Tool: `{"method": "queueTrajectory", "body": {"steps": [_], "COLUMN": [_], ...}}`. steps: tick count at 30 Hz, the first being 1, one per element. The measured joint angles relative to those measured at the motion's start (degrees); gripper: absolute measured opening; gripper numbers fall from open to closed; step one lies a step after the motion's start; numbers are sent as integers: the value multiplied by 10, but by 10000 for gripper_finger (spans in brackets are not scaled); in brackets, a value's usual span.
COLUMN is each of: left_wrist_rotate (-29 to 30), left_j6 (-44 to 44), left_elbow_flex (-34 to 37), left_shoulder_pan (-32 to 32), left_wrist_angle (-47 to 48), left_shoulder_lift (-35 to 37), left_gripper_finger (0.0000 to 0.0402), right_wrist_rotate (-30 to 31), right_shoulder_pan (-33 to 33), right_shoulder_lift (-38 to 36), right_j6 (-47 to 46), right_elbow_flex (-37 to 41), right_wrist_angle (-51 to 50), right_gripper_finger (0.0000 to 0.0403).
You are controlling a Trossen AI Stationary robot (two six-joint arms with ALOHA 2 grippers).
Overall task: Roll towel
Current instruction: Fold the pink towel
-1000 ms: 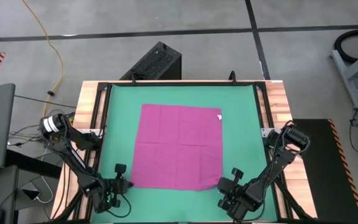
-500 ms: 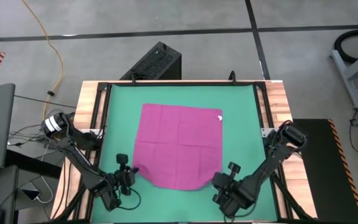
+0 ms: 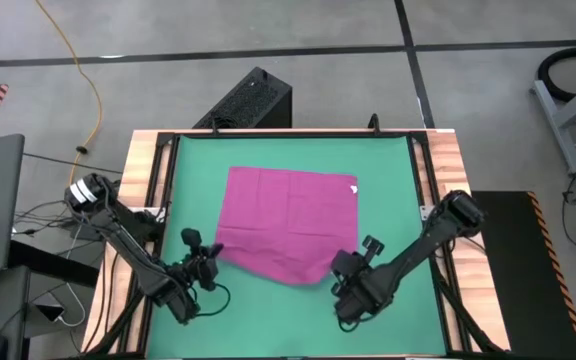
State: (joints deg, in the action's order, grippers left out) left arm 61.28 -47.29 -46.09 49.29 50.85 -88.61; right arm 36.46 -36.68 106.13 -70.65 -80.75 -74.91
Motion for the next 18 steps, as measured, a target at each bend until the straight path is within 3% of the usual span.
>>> {"method": "queueTrajectory", "body": {"steps": [7,18], "left_wrist_rotate": [22,86], "left_j6": [70,92], "left_elbow_flex": [0,0], "left_shoulder_pan": [-62,-130], "left_wrist_angle": [7,49], "left_shoulder_lift": [5,5], "left_gripper_finger": [0,0], "right_wrist_rotate": [13,31], "right_shoulder_pan": [64,131], "right_shoulder_lift": [0,-8], "right_j6": [30,52], "right_elbow_flex": [0,0], "right_wrist_angle": [-9,-60], "right_gripper_finger": [13,11]}}
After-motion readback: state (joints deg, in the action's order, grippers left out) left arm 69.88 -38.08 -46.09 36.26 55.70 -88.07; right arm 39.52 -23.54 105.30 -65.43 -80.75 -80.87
